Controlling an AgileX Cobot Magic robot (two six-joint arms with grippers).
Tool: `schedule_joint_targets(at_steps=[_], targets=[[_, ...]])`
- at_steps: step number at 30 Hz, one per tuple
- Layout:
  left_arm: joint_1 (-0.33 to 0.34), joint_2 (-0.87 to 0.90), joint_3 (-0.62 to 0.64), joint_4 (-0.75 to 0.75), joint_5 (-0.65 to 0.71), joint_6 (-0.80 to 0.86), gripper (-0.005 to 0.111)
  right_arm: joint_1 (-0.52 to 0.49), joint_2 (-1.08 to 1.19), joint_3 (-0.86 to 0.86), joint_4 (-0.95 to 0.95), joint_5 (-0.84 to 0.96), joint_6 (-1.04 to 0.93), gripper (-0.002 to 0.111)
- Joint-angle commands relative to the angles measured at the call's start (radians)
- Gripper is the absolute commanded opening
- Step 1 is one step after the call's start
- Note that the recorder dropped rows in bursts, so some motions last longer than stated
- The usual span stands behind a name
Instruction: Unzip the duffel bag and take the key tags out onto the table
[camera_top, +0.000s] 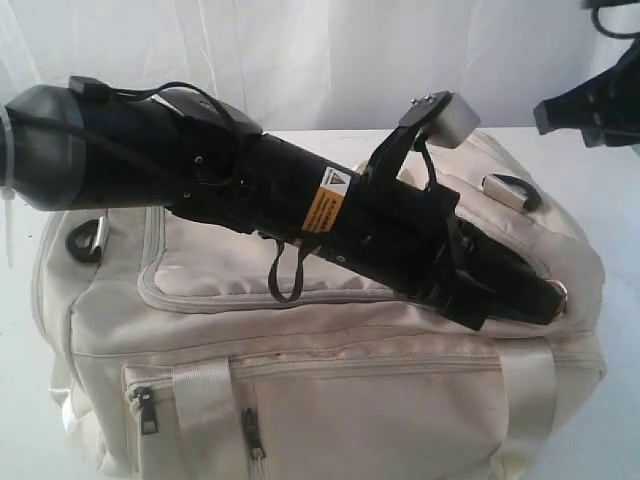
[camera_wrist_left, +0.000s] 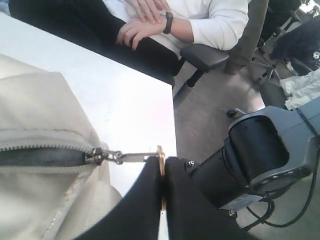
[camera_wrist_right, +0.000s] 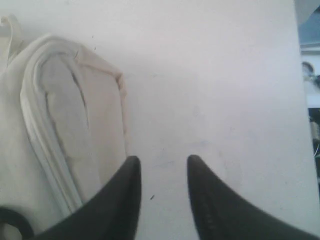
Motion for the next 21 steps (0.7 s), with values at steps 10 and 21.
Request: schedule_joint_targets(at_steps=[10, 21], targets=[[-0.012, -0.021, 0.004, 0.014, -0.041, -0.001, 0.005, 0.078, -0.181, -0.02, 0.239, 0.299, -0.593, 0.047], [-0.01, -0.021, 0.004, 0.014, -0.038, 0.028, 0.005, 0.098, -0.317, -0.001, 0.304, 0.427, -0.707, 0.05]])
